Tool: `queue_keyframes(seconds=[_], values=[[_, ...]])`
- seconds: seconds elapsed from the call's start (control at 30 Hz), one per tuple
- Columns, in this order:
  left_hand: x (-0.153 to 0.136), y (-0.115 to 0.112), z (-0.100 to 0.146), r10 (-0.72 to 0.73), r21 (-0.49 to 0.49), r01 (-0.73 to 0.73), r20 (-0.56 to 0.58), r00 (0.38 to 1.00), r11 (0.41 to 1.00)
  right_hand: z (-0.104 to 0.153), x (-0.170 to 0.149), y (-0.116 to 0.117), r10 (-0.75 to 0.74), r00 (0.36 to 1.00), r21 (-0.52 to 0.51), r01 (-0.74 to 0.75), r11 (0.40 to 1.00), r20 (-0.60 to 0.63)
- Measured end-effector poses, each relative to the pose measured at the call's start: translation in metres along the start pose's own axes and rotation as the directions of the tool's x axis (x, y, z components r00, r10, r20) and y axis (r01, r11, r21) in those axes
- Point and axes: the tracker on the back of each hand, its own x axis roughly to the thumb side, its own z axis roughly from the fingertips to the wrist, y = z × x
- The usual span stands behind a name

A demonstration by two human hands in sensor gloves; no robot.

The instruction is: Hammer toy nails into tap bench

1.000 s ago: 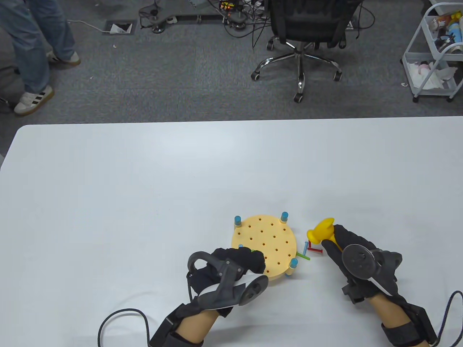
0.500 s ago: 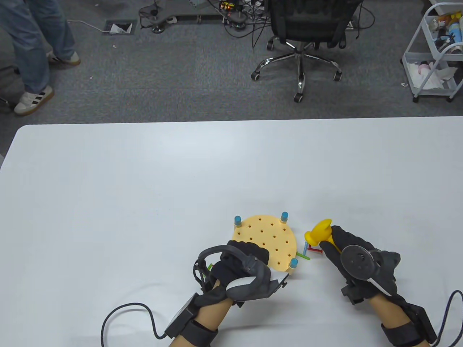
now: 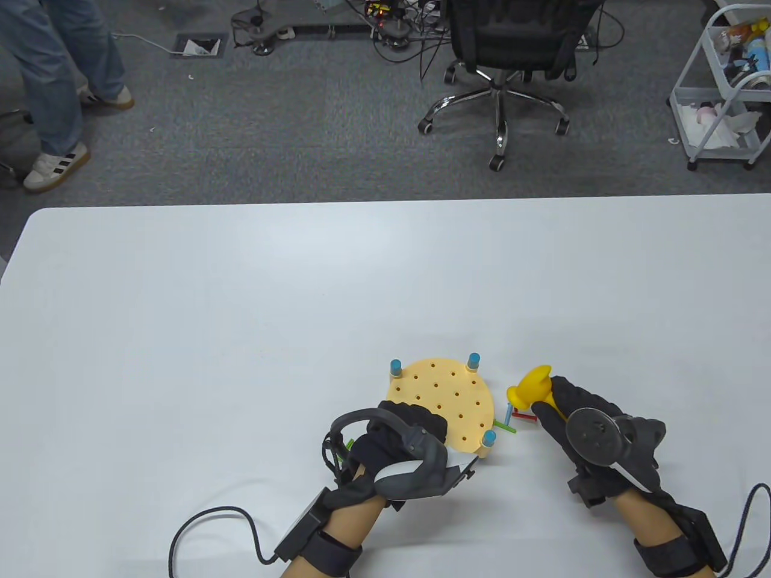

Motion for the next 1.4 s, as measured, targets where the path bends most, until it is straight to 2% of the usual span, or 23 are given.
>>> queue_keyframes(seconds=[0.2,0.3,0.47,0.5,0.6,0.67,0.73,0.8,0.9,0.97,1.03,1.13,1.2,1.27,1.33,1.4], values=[[0.007,-0.001,0.006,-0.076,0.046,0.076,0.015,0.997,0.996,0.000,0.000,0.000,0.002,1.000,0.000,-0.002,1.000,0.001],[0.007,-0.003,0.008,-0.098,0.023,0.098,0.009,0.995,0.995,0.000,0.000,0.000,0.001,1.000,-0.001,-0.001,1.000,0.001],[0.004,-0.004,0.005,-0.055,-0.011,0.055,0.008,0.998,0.998,0.000,0.001,0.001,0.004,1.000,-0.001,-0.004,1.000,0.004],[-0.001,-0.003,0.006,-0.034,-0.001,0.034,-0.019,0.999,0.999,0.000,0.001,0.000,0.004,1.000,-0.002,-0.004,1.000,0.004],[-0.025,0.000,0.009,0.173,0.083,-0.163,-0.128,0.977,0.983,0.000,0.000,-0.001,-0.002,1.000,-0.008,0.002,1.000,0.001],[-0.046,-0.001,0.010,0.297,0.133,-0.273,-0.218,0.930,0.953,0.000,0.000,-0.001,-0.005,1.000,-0.008,0.005,1.000,-0.003],[-0.069,-0.007,0.008,0.358,0.196,-0.309,-0.320,0.877,0.931,0.000,0.000,-0.001,-0.006,1.000,-0.009,0.006,1.000,-0.005],[-0.090,-0.020,0.002,0.376,0.172,-0.334,-0.425,0.823,0.927,0.000,0.000,-0.001,-0.005,1.000,-0.009,0.005,1.000,-0.004],[-0.104,-0.043,-0.005,0.411,0.137,-0.401,-0.508,0.756,0.906,0.000,0.000,-0.001,-0.003,1.000,-0.008,0.003,1.000,0.000],[-0.105,-0.062,-0.008,0.491,0.114,-0.508,-0.502,0.712,0.854,0.000,0.000,-0.001,-0.004,1.000,-0.007,0.004,1.000,0.001],[-0.102,-0.083,-0.011,0.632,0.126,-0.661,-0.464,0.620,0.740,0.000,0.000,0.000,-0.005,1.000,-0.006,0.005,1.000,0.001],[-0.099,-0.100,-0.016,0.741,0.138,-0.774,-0.433,0.514,0.618,0.000,0.000,-0.001,-0.005,1.000,-0.011,0.005,1.000,-0.001],[-0.097,-0.106,-0.019,0.757,0.124,-0.792,-0.411,0.508,0.598,0.001,0.001,-0.001,-0.009,1.000,-0.021,0.009,1.000,-0.002],[-0.095,-0.109,-0.021,0.751,0.119,-0.782,-0.397,0.527,0.611,0.001,0.001,-0.001,-0.010,1.000,-0.027,0.010,1.000,-0.001],[-0.096,-0.112,-0.022,0.791,0.150,-0.812,-0.381,0.479,0.564,0.001,0.002,-0.001,-0.010,1.000,-0.030,0.010,0.999,0.001],[-0.096,-0.114,-0.021,0.797,0.153,-0.818,-0.380,0.469,0.554,0.001,0.003,0.000,-0.007,1.000,-0.032,0.008,0.999,0.004]])
